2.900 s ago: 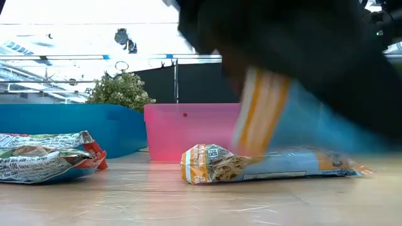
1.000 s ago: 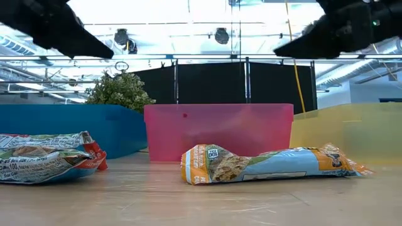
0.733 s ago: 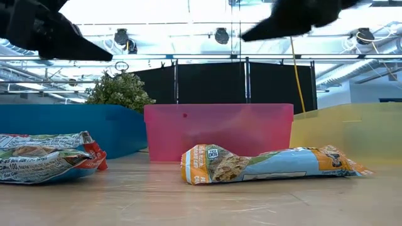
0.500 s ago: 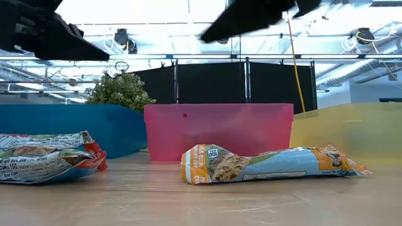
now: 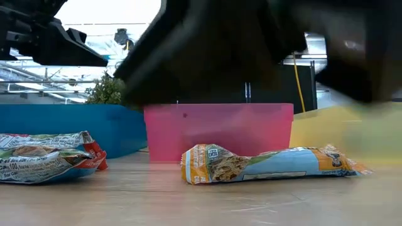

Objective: Pick and place Granola Bars by type
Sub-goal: Put the red granola bar into the blue bin

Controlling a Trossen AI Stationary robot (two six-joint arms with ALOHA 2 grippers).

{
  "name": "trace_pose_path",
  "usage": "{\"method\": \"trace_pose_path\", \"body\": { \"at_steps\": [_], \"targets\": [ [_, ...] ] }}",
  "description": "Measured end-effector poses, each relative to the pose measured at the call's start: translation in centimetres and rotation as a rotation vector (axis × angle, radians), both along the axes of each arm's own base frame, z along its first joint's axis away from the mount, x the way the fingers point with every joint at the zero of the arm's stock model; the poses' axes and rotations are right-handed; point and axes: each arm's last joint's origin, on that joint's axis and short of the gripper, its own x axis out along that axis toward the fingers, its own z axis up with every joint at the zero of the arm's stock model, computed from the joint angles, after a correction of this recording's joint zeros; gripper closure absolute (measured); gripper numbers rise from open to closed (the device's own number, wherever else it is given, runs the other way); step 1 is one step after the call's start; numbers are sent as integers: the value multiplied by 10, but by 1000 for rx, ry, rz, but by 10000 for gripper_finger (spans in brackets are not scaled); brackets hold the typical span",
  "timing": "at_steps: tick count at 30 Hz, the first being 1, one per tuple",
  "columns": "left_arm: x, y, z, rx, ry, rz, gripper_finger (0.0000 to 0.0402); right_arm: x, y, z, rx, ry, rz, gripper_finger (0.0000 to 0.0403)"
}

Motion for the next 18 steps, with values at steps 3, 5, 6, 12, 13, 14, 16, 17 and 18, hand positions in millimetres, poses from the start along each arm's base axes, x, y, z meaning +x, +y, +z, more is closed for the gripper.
{"method": "trace_pose_path", "body": {
  "at_steps": [3, 5, 6, 12, 13, 14, 16, 17, 18],
  "targets": [
    [0, -1, -1, -38, 1, 3, 363, -3, 9, -14, -97, -21, 0, 209],
    [-1, -1, -2, -62, 8, 3, 367, -2, 13, -19, -131, -56, -1, 193],
    [-1, -1, -2, -73, 13, -3, 370, -2, 15, -21, -150, -68, 0, 189],
    [-1, -2, -3, -115, 21, -17, 393, 6, 14, -32, -178, -118, -3, 192],
    [-1, -2, -3, -114, 21, -19, 396, 7, 13, -32, -178, -115, -7, 196],
    [-1, -2, -3, -113, 22, -20, 397, 8, 11, -33, -177, -111, -17, 199],
    [-1, -2, -3, -112, 23, -20, 394, 10, 7, -34, -166, -111, -32, 206],
    [-1, -2, -3, -110, 23, -21, 390, 11, 5, -34, -160, -111, -36, 209],
    [-1, -2, -3, -103, 23, -23, 383, 13, 4, -34, -152, -104, -26, 211]
  ]
}}
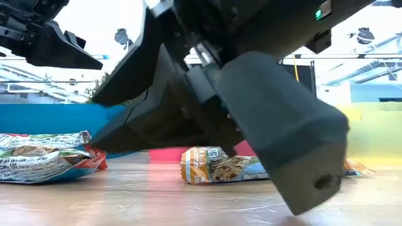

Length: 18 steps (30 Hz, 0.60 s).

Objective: Pick and place Granola Bars by type
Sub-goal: Put the red granola bar into the blue bin

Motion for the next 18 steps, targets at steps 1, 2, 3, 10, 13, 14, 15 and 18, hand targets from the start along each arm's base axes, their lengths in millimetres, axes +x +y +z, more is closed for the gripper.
{"method": "trace_pose_path", "body": {
  "at_steps": [1, 2, 3, 10, 13, 14, 15, 18],
  "targets": [
    [0, 0, 0, 10, 1, -3, 377, 1, -1, 0, 13, 10, 17, 213],
    [0, 0, 0, 22, 2, -7, 370, 2, -2, -1, 26, 19, 32, 215],
    [0, 0, 0, 31, 2, -9, 364, 3, -3, -1, 35, 26, 44, 216],
    [0, 0, 0, 39, 2, -12, 336, 5, -4, 3, 23, -8, 42, 218],
    [0, 0, 0, 46, 2, -15, 336, 6, -3, 10, 16, -50, 35, 218],
    [0, 0, 0, 46, 2, -15, 336, 4, -2, 14, -12, -62, 17, 219],
    [0, 0, 0, 46, 2, -15, 336, 2, -1, 20, -56, -79, -15, 220],
    [1, -1, 1, 27, -5, -24, 336, -12, 4, 59, -141, -167, -115, 232]
  ]
}}
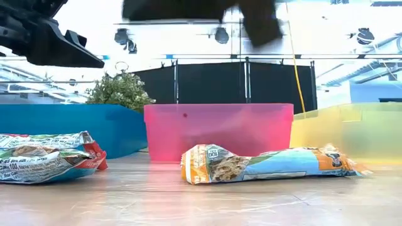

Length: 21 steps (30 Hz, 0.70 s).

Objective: Pick and place Granola Bars by type
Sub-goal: Put the red granola bar into the blue bin

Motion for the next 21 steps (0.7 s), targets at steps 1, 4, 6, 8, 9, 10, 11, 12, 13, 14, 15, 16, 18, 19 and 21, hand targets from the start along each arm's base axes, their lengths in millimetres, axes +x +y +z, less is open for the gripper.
{"method": "trace_pose_path", "body": {
  "at_steps": [1, 4, 6, 8, 9, 10, 11, 12, 13, 14, 15, 16, 18, 19, 21],
  "targets": [
    [0, -1, 1, -16, -3, -23, 335, -6, 0, 18, 8, -13, -1, 240],
    [2, -5, 5, -43, 22, -118, 335, -23, -12, 66, 162, -2, 49, 284],
    [5, -9, 12, -58, 35, -151, 339, -34, -32, 85, 288, 26, 57, 329],
    [9, -13, 20, -66, 62, -154, 347, -45, -57, 99, 391, 29, 50, 376],
    [12, -16, 23, -64, 82, -153, 352, -51, -69, 104, 434, 19, 48, 389],
    [15, -20, 26, -62, 108, -154, 359, -58, -82, 108, 471, 7, 51, 393],
    [19, -23, 28, -56, 137, -158, 366, -65, -93, 111, 506, -9, 62, 392],
    [23, -28, 31, -54, 160, -166, 373, -73, -104, 112, 541, -32, 72, 390],
    [28, -32, 33, -46, 184, -171, 380, -80, -116, 111, 572, -61, 75, 390],
    [33, -36, 34, -37, 211, -176, 388, -88, -127, 108, 601, -83, 84, 391],
    [38, -40, 33, -23, 246, -182, 394, -95, -139, 105, 637, -103, 95, 396],
    [43, -43, 33, -13, 274, -189, 396, -103, -151, 102, 679, -119, 107, 399],
    [53, -51, 33, -22, 314, -205, 394, -119, -174, 96, 769, -121, 125, 400],
    [57, -55, 32, -31, 331, -215, 388, -128, -185, 93, 812, -124, 132, 399],
    [63, -61, 29, -37, 369, -238, 370, -143, -202, 82, 870, -144, 120, 398]
  ]
}}
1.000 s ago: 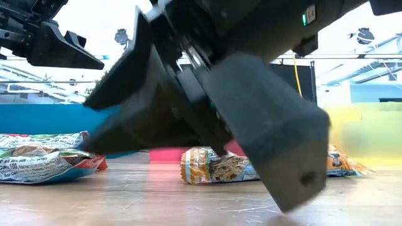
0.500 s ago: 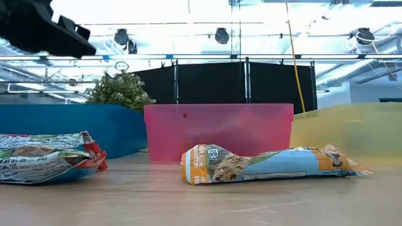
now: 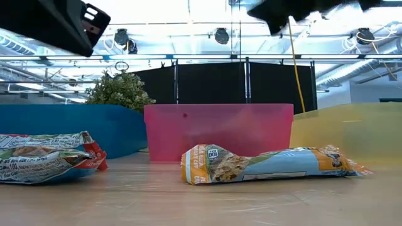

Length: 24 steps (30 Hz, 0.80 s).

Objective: Pick and place Granola Bars by type
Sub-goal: Put the red granola bar into the blue bin

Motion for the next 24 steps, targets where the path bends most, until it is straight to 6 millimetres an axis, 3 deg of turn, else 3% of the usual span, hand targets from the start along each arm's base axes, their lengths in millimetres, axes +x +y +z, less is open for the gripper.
{"method": "trace_pose_path", "body": {
  "at_steps": [6, 14, 19, 24],
  "targets": [
    [13, -9, -10, -123, 89, -19, 283, -31, -32, -24, 33, -31, -100, 402],
    [19, -13, -40, -69, 207, -74, 167, -39, -50, -46, 27, 30, -153, 402],
    [26, -9, -58, -20, 240, -45, 140, -44, -64, -56, 59, 10, -133, 402],
    [32, -3, -71, -11, 287, -14, 144, -47, -73, -61, 70, -18, -151, 402]
  ]
}}
